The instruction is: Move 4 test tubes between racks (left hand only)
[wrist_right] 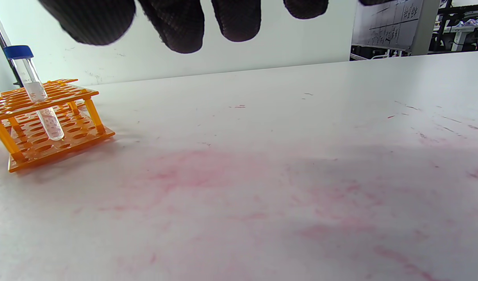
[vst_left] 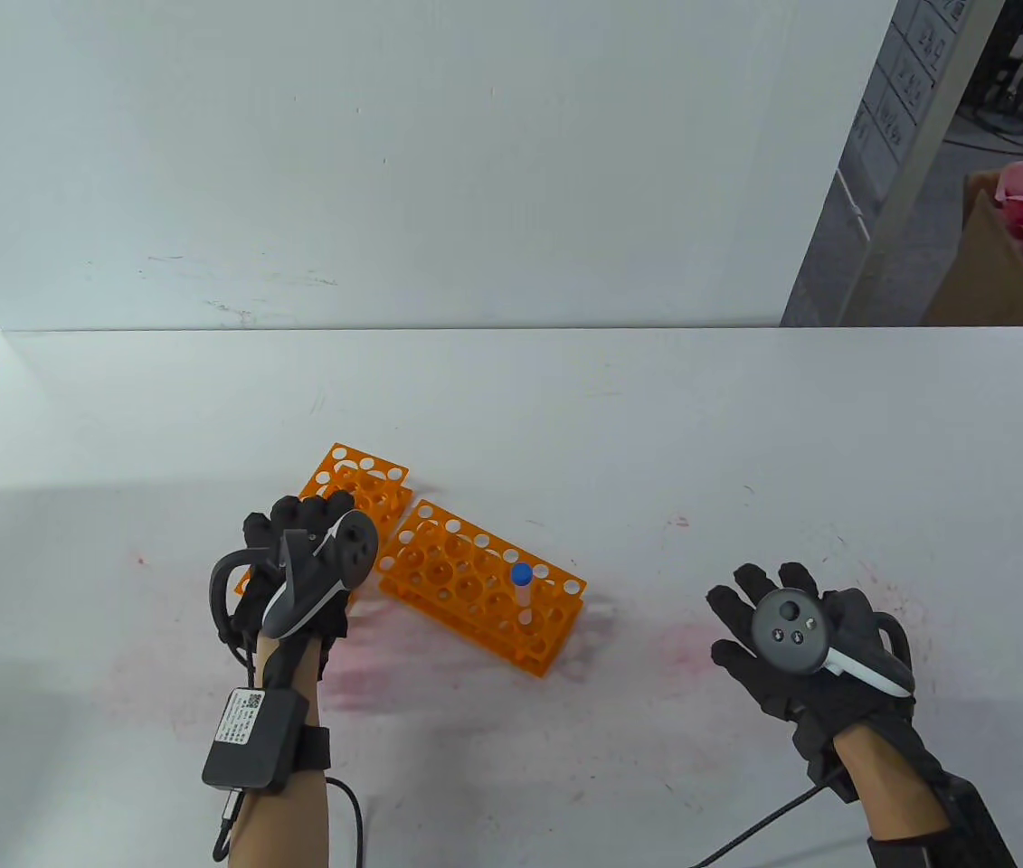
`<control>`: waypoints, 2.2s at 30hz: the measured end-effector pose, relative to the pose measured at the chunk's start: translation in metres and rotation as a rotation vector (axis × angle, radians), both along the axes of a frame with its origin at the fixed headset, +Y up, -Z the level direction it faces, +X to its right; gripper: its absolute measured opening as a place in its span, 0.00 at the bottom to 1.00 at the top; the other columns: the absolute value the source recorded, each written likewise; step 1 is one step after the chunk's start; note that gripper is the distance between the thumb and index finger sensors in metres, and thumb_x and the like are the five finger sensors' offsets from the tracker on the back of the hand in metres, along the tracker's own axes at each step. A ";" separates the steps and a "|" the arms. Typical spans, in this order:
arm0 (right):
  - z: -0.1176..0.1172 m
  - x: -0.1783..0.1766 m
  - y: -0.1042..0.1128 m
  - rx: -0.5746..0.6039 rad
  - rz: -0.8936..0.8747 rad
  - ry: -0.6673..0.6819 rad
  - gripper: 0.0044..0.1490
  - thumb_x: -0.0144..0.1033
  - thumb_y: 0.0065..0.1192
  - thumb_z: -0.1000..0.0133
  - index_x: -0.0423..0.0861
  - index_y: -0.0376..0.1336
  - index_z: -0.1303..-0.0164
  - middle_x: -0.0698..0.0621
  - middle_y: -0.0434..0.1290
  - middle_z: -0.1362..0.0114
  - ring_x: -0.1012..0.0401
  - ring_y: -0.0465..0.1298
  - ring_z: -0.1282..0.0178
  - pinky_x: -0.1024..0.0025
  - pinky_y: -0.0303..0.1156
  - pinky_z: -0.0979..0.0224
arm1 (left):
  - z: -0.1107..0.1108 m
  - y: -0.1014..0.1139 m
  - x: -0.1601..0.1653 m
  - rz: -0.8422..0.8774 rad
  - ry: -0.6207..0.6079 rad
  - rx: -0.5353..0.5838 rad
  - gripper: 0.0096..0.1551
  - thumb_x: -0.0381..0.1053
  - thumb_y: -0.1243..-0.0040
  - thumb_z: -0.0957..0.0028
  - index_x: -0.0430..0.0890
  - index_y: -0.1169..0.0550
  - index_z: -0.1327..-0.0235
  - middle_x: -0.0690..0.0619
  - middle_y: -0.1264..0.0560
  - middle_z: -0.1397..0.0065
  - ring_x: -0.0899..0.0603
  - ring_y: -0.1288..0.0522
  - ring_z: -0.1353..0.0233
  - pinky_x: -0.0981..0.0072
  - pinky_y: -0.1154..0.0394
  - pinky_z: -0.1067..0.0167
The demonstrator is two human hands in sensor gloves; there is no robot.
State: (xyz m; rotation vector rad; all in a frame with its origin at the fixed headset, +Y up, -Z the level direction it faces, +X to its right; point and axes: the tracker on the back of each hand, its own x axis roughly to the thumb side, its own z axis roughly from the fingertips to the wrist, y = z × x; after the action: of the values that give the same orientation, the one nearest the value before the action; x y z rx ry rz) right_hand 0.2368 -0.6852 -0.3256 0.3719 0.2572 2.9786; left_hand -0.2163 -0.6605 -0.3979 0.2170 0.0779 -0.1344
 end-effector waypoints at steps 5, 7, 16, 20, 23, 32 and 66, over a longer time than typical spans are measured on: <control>0.000 0.000 0.000 -0.001 0.000 -0.001 0.40 0.59 0.44 0.40 0.55 0.48 0.18 0.45 0.45 0.10 0.33 0.42 0.17 0.23 0.44 0.26 | 0.003 0.011 0.000 0.010 -0.005 0.036 0.31 0.52 0.40 0.48 0.58 0.30 0.28 0.54 0.24 0.25 0.40 0.27 0.22 0.36 0.32 0.28; 0.000 0.000 0.000 -0.001 0.001 -0.001 0.40 0.59 0.44 0.40 0.55 0.48 0.18 0.45 0.45 0.10 0.33 0.42 0.17 0.23 0.44 0.26 | 0.004 0.014 0.000 0.008 -0.007 0.049 0.31 0.53 0.40 0.48 0.58 0.30 0.28 0.54 0.24 0.25 0.40 0.27 0.22 0.36 0.32 0.28; -0.001 -0.001 -0.001 -0.007 0.003 -0.001 0.40 0.59 0.44 0.40 0.55 0.48 0.18 0.45 0.45 0.10 0.33 0.42 0.17 0.23 0.44 0.26 | 0.008 0.030 0.006 0.014 -0.027 0.055 0.31 0.53 0.39 0.48 0.57 0.29 0.28 0.54 0.23 0.26 0.40 0.26 0.23 0.36 0.31 0.29; -0.001 -0.001 -0.001 -0.009 0.006 -0.001 0.40 0.59 0.44 0.40 0.55 0.48 0.18 0.44 0.45 0.10 0.33 0.42 0.17 0.23 0.44 0.26 | 0.010 0.036 0.012 0.020 -0.056 0.048 0.31 0.54 0.39 0.48 0.57 0.28 0.29 0.54 0.22 0.27 0.40 0.25 0.24 0.36 0.31 0.29; -0.001 0.000 -0.001 -0.011 0.003 -0.003 0.40 0.59 0.44 0.40 0.55 0.48 0.18 0.45 0.45 0.10 0.33 0.42 0.17 0.23 0.44 0.26 | 0.011 0.039 0.018 0.023 -0.094 0.039 0.31 0.54 0.38 0.48 0.57 0.28 0.29 0.54 0.22 0.27 0.40 0.25 0.24 0.36 0.31 0.29; -0.001 -0.001 -0.001 -0.011 0.005 0.002 0.40 0.59 0.44 0.40 0.55 0.48 0.18 0.44 0.45 0.10 0.33 0.42 0.17 0.23 0.44 0.26 | 0.014 0.042 0.036 0.029 -0.246 -0.027 0.31 0.55 0.38 0.48 0.59 0.29 0.29 0.56 0.22 0.27 0.42 0.25 0.23 0.36 0.31 0.28; -0.001 -0.001 -0.002 -0.023 0.008 0.013 0.40 0.59 0.44 0.40 0.55 0.49 0.18 0.44 0.45 0.10 0.33 0.42 0.17 0.23 0.44 0.26 | 0.023 0.047 0.101 0.013 -0.466 -0.247 0.30 0.58 0.37 0.50 0.58 0.27 0.31 0.55 0.20 0.31 0.42 0.22 0.29 0.43 0.26 0.33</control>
State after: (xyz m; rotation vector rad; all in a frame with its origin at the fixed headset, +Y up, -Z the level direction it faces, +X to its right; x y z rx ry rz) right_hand 0.2355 -0.6876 -0.3264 0.3882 0.2943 2.9792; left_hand -0.1153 -0.6132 -0.3744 -0.0029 -0.3997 -0.0768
